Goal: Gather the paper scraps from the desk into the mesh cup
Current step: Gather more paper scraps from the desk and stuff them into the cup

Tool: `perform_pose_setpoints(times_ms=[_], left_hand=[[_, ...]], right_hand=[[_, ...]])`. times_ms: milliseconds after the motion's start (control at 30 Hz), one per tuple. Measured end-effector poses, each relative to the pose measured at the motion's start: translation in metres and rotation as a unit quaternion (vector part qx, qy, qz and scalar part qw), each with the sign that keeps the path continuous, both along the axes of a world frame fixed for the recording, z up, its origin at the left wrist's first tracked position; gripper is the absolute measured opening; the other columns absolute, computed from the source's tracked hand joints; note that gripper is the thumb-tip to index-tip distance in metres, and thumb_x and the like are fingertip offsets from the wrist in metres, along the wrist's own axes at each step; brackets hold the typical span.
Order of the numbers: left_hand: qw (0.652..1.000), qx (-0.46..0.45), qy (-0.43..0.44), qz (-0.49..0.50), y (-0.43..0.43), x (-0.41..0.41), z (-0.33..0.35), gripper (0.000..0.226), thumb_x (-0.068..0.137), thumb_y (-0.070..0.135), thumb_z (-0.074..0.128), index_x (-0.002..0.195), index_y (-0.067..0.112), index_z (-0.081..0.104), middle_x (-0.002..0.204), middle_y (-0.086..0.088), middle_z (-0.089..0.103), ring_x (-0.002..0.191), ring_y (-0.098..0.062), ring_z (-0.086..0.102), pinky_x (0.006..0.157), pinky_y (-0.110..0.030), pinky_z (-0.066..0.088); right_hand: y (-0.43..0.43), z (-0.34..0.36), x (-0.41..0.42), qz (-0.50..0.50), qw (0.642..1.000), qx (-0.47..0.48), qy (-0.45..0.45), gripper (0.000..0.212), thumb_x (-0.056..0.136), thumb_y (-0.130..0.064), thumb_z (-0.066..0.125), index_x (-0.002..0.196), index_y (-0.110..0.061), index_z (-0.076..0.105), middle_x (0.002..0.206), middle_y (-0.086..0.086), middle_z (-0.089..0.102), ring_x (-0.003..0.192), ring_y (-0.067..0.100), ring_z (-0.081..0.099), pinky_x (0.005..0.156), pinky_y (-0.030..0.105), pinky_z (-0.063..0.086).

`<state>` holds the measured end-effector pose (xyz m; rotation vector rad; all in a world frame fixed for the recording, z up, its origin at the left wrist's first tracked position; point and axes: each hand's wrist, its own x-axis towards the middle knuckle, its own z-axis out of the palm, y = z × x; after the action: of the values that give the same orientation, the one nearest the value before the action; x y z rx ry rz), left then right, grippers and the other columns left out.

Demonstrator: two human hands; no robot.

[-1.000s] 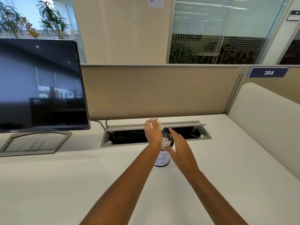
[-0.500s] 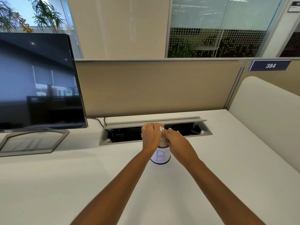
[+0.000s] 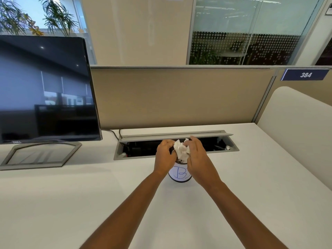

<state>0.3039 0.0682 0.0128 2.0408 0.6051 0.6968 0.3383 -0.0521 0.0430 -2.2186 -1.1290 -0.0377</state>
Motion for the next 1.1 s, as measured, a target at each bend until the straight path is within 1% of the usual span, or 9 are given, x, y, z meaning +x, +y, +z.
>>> perform_pose_setpoints(times_ms=[133,233,433,567,767,867,967,1033,1100], left_hand=[[0.999,0.035,0.005,-0.009,0.002,-0.002,-0.002,0.022,0.089,0.005,0.059,0.109,0.001,0.066,0.116,-0.013,0.060,0.103,-0.019,0.054,0.080,-0.018,0.039],[1.000,0.025,-0.007,-0.012,0.002,-0.005,-0.003,0.022,0.090,0.002,0.055,0.110,0.001,0.064,0.116,-0.011,0.061,0.098,-0.012,0.053,0.074,-0.006,0.039],[0.998,-0.054,-0.005,-0.030,0.006,-0.009,0.003,0.029,0.095,0.001,0.043,0.120,-0.001,0.058,0.122,-0.017,0.061,0.104,-0.016,0.055,0.076,-0.004,0.043],[0.992,-0.106,0.014,-0.061,0.009,-0.014,0.009,0.032,0.096,0.004,0.042,0.125,0.001,0.056,0.129,-0.016,0.057,0.115,-0.021,0.054,0.089,-0.017,0.041],[0.993,-0.092,0.032,-0.062,0.010,-0.015,0.015,0.028,0.095,0.014,0.050,0.115,0.000,0.065,0.119,-0.015,0.066,0.105,-0.021,0.061,0.086,-0.020,0.042],[0.996,-0.070,0.061,-0.005,0.007,-0.011,0.017,0.024,0.090,0.015,0.059,0.104,0.000,0.071,0.103,-0.018,0.073,0.095,-0.027,0.068,0.077,-0.021,0.047],[0.994,-0.035,0.097,0.043,0.005,-0.005,0.019,0.018,0.085,0.015,0.065,0.094,0.003,0.074,0.094,-0.016,0.075,0.082,-0.024,0.068,0.075,-0.028,0.052],[0.991,-0.010,0.127,0.049,0.004,-0.001,0.021,0.012,0.083,0.011,0.065,0.088,0.005,0.075,0.089,-0.015,0.075,0.075,-0.023,0.066,0.071,-0.029,0.053],[0.987,0.008,0.152,0.048,0.001,0.001,0.023,0.009,0.081,0.007,0.064,0.083,0.007,0.073,0.088,-0.012,0.074,0.079,-0.025,0.068,0.070,-0.030,0.054]], right_hand=[[0.003,-0.004,0.001,0.026,0.999,-0.035,0.009,0.048,0.094,-0.011,0.035,0.141,-0.015,0.029,0.155,0.004,0.021,0.142,0.020,0.021,0.117,0.040,0.018],[0.006,-0.015,0.002,0.042,0.993,-0.105,-0.029,0.049,0.098,-0.024,0.030,0.146,-0.022,0.021,0.156,0.000,0.022,0.145,0.015,0.014,0.120,0.042,0.004],[0.006,-0.026,0.004,0.034,0.971,-0.206,-0.119,0.046,0.100,-0.030,0.018,0.142,-0.017,0.030,0.151,0.002,0.031,0.141,0.016,0.025,0.120,0.045,0.004],[0.015,-0.017,0.004,0.044,0.964,-0.240,-0.104,0.044,0.100,-0.026,0.016,0.138,-0.016,0.036,0.139,0.006,0.048,0.133,0.019,0.039,0.118,0.050,0.006],[0.027,0.003,0.008,0.023,0.943,-0.326,-0.059,0.038,0.100,-0.018,0.020,0.116,-0.003,0.052,0.116,0.015,0.064,0.112,0.030,0.056,0.116,0.057,0.006],[0.032,0.005,0.015,0.002,0.960,-0.278,-0.010,0.037,0.099,-0.017,0.025,0.107,-0.003,0.059,0.112,0.016,0.066,0.109,0.029,0.057,0.115,0.051,0.017],[0.030,0.000,0.019,-0.026,0.986,-0.159,0.044,0.027,0.095,-0.014,0.042,0.098,-0.002,0.065,0.099,0.019,0.069,0.085,0.027,0.058,0.100,0.041,0.036],[0.025,-0.005,0.017,-0.047,0.992,-0.099,0.055,0.022,0.093,-0.013,0.049,0.094,-0.001,0.067,0.092,0.018,0.070,0.080,0.028,0.059,0.111,0.040,0.028],[0.019,-0.007,0.012,-0.058,0.996,-0.052,0.048,0.021,0.093,-0.012,0.048,0.100,-0.004,0.066,0.100,0.015,0.070,0.092,0.027,0.061,0.120,0.039,0.014]])
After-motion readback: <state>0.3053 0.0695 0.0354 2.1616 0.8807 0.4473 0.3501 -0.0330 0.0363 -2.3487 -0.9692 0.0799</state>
